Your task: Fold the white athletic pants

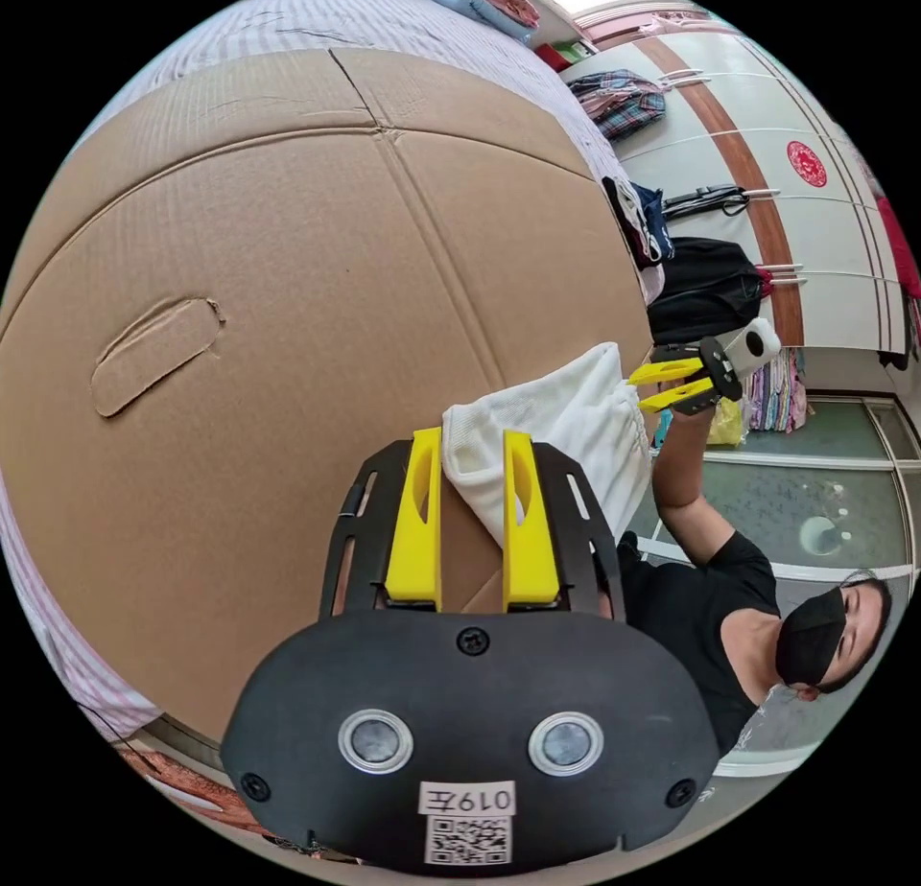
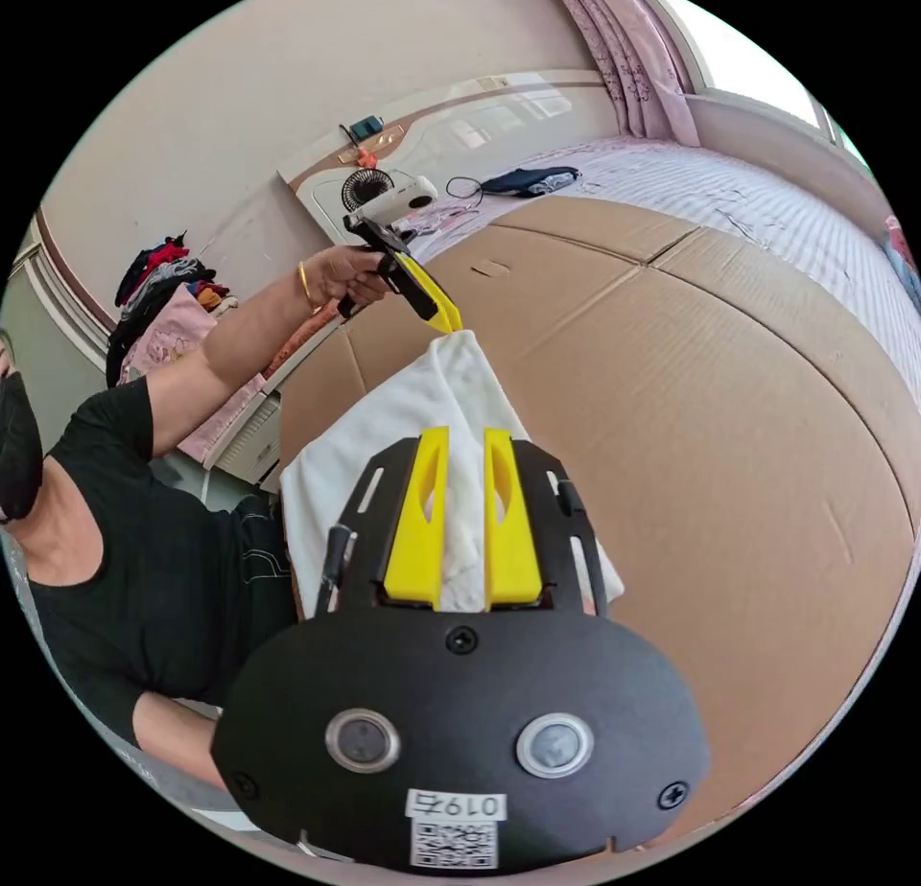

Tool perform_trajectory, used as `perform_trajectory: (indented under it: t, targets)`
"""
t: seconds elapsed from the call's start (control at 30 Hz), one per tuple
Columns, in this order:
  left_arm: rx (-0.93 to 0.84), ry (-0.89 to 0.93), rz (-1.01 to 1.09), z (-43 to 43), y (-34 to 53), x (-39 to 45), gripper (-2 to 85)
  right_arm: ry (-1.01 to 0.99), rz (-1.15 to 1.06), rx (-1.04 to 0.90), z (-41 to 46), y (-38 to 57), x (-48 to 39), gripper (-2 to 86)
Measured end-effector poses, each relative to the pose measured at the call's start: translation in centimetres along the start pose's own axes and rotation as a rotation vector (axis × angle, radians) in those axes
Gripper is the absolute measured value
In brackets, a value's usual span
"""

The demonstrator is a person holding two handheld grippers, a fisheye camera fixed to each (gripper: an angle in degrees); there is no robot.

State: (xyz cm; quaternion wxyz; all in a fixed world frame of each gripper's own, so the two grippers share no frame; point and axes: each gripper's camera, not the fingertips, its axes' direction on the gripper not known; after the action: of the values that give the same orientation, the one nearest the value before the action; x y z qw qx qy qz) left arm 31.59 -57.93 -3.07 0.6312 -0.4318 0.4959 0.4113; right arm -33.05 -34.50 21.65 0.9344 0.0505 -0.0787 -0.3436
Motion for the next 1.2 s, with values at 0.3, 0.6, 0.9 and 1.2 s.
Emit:
perform_trajectory:
  t: [0.3, 0.6, 0.9, 1.2]
  targets:
    - [-0.022, 0.001, 0.003, 4.6, 2.4, -0.6, 2.9, -0.073, 0.006, -0.233, 6.0, -6.4, 5.4, 6.8]
    - [-0.023, -0.089, 0.063, 9.8, 6.6, 0.4, 1.3, -0.063, -0.016, -0.262, 8.9, -5.0, 5.1, 0.6]
    - [-0.054, -0.198, 0.04, 16.6, 11.2, 2.7, 1.1, -0.039, 0.044, -0.204, 12.3, -0.8, 2.1, -0.5]
    - [0.428, -0.05, 0.104, 17.3, 24.0, 4.8, 1.0, 0.265, -0.025, 0.255, 5.5, 13.9, -14.5, -0.7]
